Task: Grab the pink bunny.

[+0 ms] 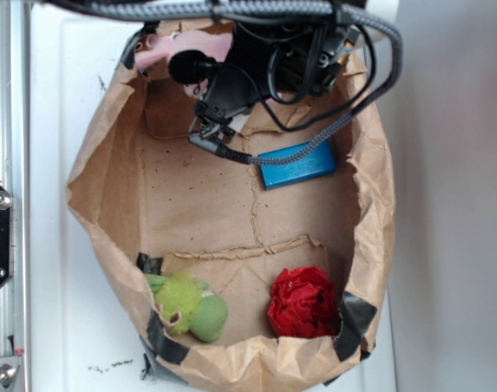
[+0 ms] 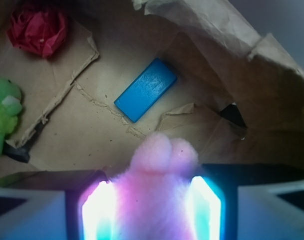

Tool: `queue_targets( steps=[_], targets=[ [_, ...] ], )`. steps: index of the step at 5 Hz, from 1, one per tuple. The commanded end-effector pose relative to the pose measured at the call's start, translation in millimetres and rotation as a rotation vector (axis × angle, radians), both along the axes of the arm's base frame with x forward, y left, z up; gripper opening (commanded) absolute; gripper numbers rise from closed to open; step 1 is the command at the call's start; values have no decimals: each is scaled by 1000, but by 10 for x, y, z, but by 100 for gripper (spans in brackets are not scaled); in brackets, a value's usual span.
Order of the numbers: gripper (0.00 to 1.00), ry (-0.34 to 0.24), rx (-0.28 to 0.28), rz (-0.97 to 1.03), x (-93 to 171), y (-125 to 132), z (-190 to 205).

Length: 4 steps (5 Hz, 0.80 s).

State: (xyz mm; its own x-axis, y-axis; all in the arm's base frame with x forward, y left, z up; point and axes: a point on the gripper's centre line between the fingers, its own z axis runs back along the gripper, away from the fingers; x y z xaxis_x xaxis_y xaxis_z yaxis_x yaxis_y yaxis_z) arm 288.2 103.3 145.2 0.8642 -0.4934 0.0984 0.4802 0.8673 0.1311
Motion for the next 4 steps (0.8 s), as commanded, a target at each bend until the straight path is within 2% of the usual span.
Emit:
queue_targets(
  steps=[1, 3, 4],
  targets=[
    [0, -63, -68, 223, 67, -446, 394],
    [0, -98, -40, 207, 107, -963, 439],
    [0, -116, -29, 210, 152, -1068, 505]
  ],
)
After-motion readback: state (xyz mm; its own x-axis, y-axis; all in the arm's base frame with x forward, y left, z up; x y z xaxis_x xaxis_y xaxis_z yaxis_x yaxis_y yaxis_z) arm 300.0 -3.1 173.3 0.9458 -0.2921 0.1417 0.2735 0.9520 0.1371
